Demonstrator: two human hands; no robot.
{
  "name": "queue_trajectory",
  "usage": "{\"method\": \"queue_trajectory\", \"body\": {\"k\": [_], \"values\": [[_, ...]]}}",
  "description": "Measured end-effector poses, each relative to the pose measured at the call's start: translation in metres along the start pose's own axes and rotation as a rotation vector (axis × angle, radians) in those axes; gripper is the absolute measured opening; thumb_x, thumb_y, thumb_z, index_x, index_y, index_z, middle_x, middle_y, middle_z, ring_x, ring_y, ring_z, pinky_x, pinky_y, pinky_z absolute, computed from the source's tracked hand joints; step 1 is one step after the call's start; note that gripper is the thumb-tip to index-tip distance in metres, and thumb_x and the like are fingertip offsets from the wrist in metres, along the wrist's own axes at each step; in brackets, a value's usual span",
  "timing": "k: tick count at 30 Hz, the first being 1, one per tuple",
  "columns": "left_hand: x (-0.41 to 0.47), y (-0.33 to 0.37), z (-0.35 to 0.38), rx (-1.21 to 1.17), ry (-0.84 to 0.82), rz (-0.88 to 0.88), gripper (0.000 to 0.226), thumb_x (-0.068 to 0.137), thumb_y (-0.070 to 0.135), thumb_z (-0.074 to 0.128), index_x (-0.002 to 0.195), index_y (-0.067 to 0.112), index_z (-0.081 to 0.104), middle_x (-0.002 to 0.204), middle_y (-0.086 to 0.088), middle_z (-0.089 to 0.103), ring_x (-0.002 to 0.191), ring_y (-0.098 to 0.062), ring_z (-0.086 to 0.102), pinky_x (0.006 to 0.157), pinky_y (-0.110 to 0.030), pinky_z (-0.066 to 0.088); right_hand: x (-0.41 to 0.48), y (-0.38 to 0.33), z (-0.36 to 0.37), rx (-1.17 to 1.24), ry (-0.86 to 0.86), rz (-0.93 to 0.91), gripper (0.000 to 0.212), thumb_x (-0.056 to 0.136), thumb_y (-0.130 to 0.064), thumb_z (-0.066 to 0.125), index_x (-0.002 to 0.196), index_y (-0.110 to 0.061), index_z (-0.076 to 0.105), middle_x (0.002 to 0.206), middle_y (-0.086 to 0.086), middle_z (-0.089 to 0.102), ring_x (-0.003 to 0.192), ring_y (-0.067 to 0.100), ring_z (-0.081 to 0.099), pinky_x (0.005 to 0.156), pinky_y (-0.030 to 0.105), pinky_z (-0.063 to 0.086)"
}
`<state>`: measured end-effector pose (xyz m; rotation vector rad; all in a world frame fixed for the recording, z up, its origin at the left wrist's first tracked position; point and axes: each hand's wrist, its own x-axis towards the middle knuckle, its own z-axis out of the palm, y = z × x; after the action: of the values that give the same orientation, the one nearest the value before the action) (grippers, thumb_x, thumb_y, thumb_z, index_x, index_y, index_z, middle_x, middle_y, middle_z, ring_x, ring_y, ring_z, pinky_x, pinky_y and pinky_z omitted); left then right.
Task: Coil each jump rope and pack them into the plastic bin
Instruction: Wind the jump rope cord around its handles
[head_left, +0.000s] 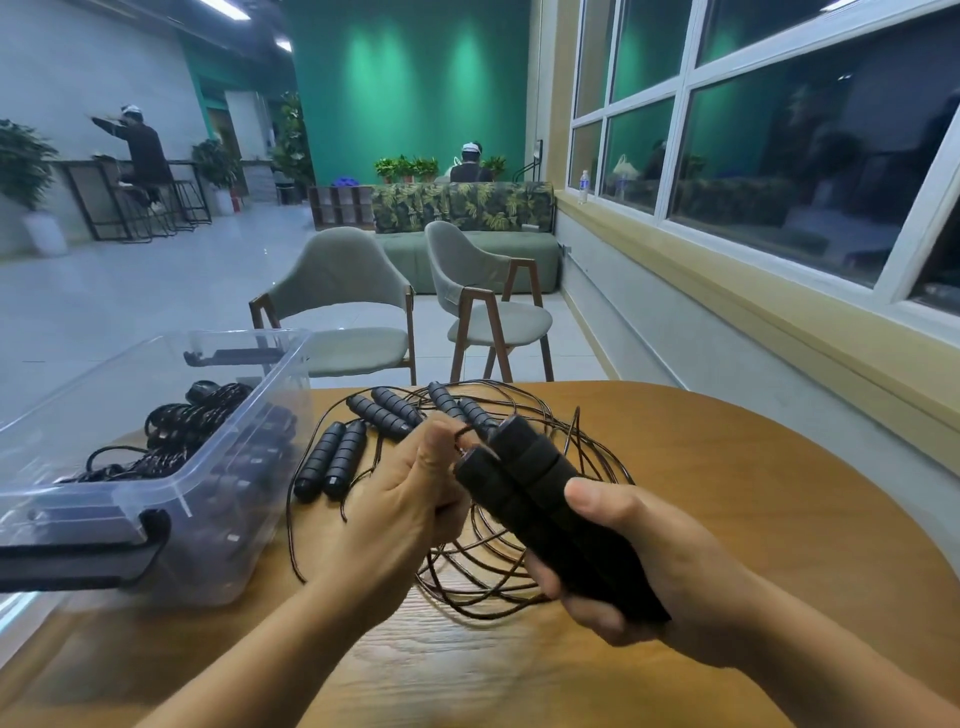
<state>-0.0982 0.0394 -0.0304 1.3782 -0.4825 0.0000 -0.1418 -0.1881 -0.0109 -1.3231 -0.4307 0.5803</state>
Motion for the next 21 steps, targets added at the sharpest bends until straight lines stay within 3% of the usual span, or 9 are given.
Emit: {"method": "queue_trajectory", "body": {"k": [3, 5, 7, 10, 13, 16, 18, 20, 21], "values": [[-0.005, -0.002, 0.014, -0.109, 0.057, -0.035, 0.059, 0.100, 0.063, 0.048, 0.094, 0.006, 0.061, 0.066, -0.010, 0.017, 0.057, -0.022, 0.015, 0.053, -0.036, 0.014, 0.001, 0.002, 0.005, 0.208, -0.076, 0.004, 0.058, 0.092, -0.061, 0.071, 0.134, -0.022, 0.067, 0.093, 0.014, 0.060, 0.054, 0.012, 0.051, 0.044, 0.022, 0.032], [-0.008, -0.004, 0.024, -0.093, 0.090, -0.043, 0.051, 0.100, 0.056, 0.047, 0.087, 0.008, 0.059, 0.066, -0.015, 0.017, 0.058, -0.030, 0.014, 0.054, -0.035, 0.017, 0.003, 0.005, 0.009, 0.261, -0.083, -0.023, 0.057, 0.095, -0.061, 0.068, 0.136, -0.022, 0.066, 0.093, 0.014, 0.059, 0.054, 0.012, 0.050, 0.045, 0.026, 0.027], [-0.012, -0.009, 0.029, 0.009, 0.107, -0.044, 0.056, 0.102, 0.051, 0.043, 0.092, -0.005, 0.047, 0.067, -0.026, 0.026, 0.059, -0.036, 0.021, 0.051, -0.033, 0.022, 0.005, 0.007, 0.014, 0.229, -0.041, -0.056, 0.053, 0.095, -0.060, 0.065, 0.132, -0.023, 0.067, 0.093, 0.014, 0.059, 0.055, 0.014, 0.049, 0.047, 0.030, 0.025], [-0.013, -0.011, 0.031, 0.316, 0.095, 0.000, 0.050, 0.108, 0.044, 0.036, 0.087, 0.001, 0.052, 0.062, -0.018, 0.047, 0.055, -0.027, 0.044, 0.048, -0.027, 0.039, 0.010, 0.010, 0.016, 0.093, 0.109, -0.108, 0.046, 0.091, -0.058, 0.059, 0.124, -0.028, 0.068, 0.092, 0.017, 0.060, 0.058, 0.019, 0.047, 0.049, 0.031, 0.028], [-0.014, -0.018, 0.028, 0.609, 0.030, -0.010, 0.037, 0.111, 0.039, 0.039, 0.087, 0.018, 0.057, 0.063, -0.006, 0.063, 0.054, -0.015, 0.059, 0.054, -0.040, 0.051, 0.012, 0.011, 0.018, -0.101, 0.245, -0.159, 0.027, 0.092, -0.047, 0.059, 0.117, -0.039, 0.061, 0.088, 0.014, 0.067, 0.060, 0.028, 0.048, 0.052, 0.034, 0.035], [-0.011, -0.024, 0.027, 0.777, -0.003, -0.135, 0.019, 0.106, 0.032, 0.048, 0.091, 0.031, 0.060, 0.069, -0.001, 0.068, 0.065, -0.016, 0.068, 0.063, -0.041, 0.060, 0.009, 0.010, 0.022, -0.475, 0.379, -0.169, 0.032, 0.093, -0.046, 0.058, 0.123, -0.049, 0.049, 0.086, 0.000, 0.071, 0.066, 0.016, 0.062, 0.060, 0.033, 0.048], [-0.001, -0.033, 0.027, 0.879, -0.071, -0.300, 0.018, 0.106, 0.024, 0.054, 0.089, 0.026, 0.060, 0.064, 0.003, 0.064, 0.075, -0.018, 0.073, 0.060, -0.027, 0.058, 0.005, 0.009, 0.021, -0.684, 0.418, -0.196, 0.037, 0.092, -0.051, 0.061, 0.127, -0.052, 0.049, 0.098, -0.005, 0.073, 0.084, 0.016, 0.069, 0.075, 0.038, 0.057], [0.006, -0.041, 0.026, 0.965, -0.124, -0.444, 0.017, 0.106, 0.018, 0.053, 0.100, 0.012, 0.067, 0.062, 0.008, 0.059, 0.082, -0.020, 0.075, 0.057, -0.016, 0.050, 0.003, 0.008, 0.020, -0.807, 0.432, -0.229, 0.038, 0.093, -0.051, 0.067, 0.128, -0.048, 0.054, 0.098, -0.012, 0.070, 0.085, 0.018, 0.068, 0.076, 0.039, 0.057], [0.007, -0.044, 0.024, 0.988, -0.137, -0.434, 0.020, 0.106, 0.018, 0.052, 0.107, 0.008, 0.069, 0.062, 0.008, 0.060, 0.083, -0.019, 0.075, 0.059, -0.017, 0.052, 0.003, 0.008, 0.020, -0.859, 0.445, -0.245, 0.038, 0.094, -0.049, 0.071, 0.128, -0.046, 0.056, 0.097, -0.015, 0.069, 0.084, 0.017, 0.067, 0.073, 0.038, 0.056]]}}
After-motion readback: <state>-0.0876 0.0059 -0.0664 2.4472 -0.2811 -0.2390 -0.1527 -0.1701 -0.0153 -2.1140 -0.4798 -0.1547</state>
